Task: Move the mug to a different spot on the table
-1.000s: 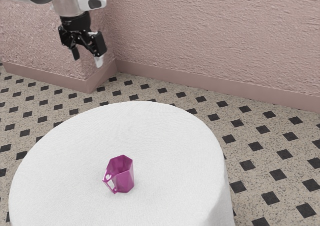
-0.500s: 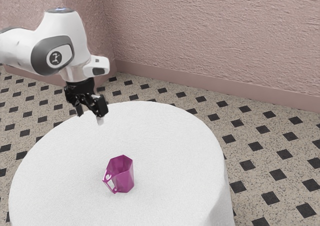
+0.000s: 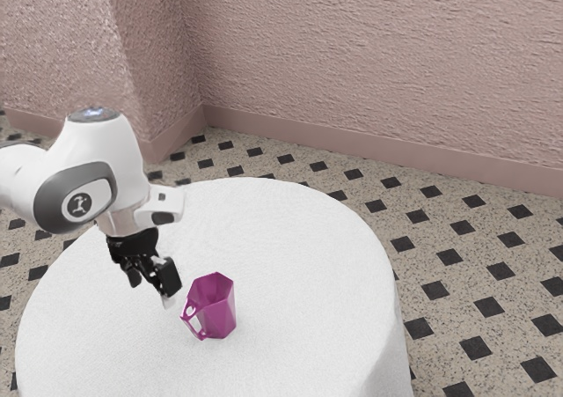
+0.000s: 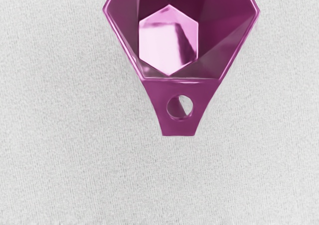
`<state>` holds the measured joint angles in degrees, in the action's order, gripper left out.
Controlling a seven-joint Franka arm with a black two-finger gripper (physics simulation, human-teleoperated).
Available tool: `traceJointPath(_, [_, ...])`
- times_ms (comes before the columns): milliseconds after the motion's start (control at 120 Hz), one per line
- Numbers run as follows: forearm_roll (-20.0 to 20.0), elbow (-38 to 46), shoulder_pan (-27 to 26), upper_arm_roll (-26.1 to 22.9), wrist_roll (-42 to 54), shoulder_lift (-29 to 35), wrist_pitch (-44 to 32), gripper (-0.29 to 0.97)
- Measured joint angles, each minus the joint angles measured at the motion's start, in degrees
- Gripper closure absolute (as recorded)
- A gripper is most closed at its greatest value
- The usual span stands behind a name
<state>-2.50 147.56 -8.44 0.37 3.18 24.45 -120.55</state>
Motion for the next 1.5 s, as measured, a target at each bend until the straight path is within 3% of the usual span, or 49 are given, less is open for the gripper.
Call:
traceJointPath(308, [-0.1, 12.6, 0.0, -0.1, 3.6, -0.2, -21.5, 0.0])
traceJointPath(600, [-0.1, 14.8, 0.0, -1.4, 4.2, -4.7, -35.8, 0.0])
traceJointPath(1500, [-0.1, 14.1, 0.0, -1.7, -4.0, -12.5, -43.3, 0.0])
